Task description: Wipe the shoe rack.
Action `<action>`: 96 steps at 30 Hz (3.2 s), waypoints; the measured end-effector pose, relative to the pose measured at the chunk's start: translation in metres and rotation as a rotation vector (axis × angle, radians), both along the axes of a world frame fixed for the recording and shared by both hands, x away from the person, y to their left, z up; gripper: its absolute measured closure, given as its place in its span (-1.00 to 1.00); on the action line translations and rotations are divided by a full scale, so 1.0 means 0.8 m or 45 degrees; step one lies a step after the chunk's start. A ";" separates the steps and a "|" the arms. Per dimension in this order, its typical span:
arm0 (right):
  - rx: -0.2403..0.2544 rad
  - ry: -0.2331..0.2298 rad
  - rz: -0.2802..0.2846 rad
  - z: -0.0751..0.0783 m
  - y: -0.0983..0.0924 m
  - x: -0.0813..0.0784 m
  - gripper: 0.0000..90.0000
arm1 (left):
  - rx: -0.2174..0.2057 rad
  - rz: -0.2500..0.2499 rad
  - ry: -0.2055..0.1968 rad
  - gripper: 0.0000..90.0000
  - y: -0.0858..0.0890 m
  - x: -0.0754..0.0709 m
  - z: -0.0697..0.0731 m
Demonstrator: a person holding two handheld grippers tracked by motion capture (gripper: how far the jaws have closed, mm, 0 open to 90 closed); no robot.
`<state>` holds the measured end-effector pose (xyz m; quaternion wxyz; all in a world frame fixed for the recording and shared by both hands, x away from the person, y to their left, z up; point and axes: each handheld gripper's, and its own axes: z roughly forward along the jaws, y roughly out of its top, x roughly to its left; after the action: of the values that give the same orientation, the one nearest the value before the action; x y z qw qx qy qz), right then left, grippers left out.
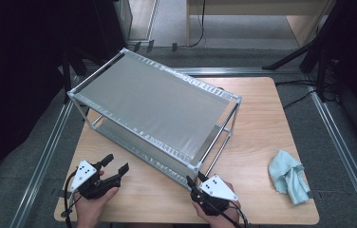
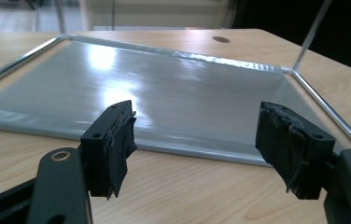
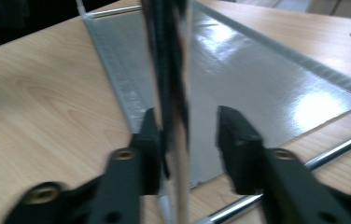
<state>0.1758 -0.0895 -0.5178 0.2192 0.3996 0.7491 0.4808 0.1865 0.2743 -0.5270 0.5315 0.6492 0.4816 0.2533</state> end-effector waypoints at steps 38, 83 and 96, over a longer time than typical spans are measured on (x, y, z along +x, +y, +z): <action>0.029 0.036 -0.308 0.034 -0.137 -0.005 0.75 | 0.037 0.241 0.015 0.75 0.070 0.065 0.012; -0.014 0.096 -0.420 0.059 -0.263 0.087 -0.35 | -0.087 -0.214 0.009 0.35 -0.007 -0.055 0.009; -0.233 0.498 -0.760 -0.024 -0.302 0.077 -0.38 | -0.056 -0.251 -0.030 0.72 -0.016 -0.052 0.014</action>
<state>0.2377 -0.3311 -0.5374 0.2373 0.6638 0.6670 0.2412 0.1448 0.2612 -0.5160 0.5735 0.6787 0.4144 0.1968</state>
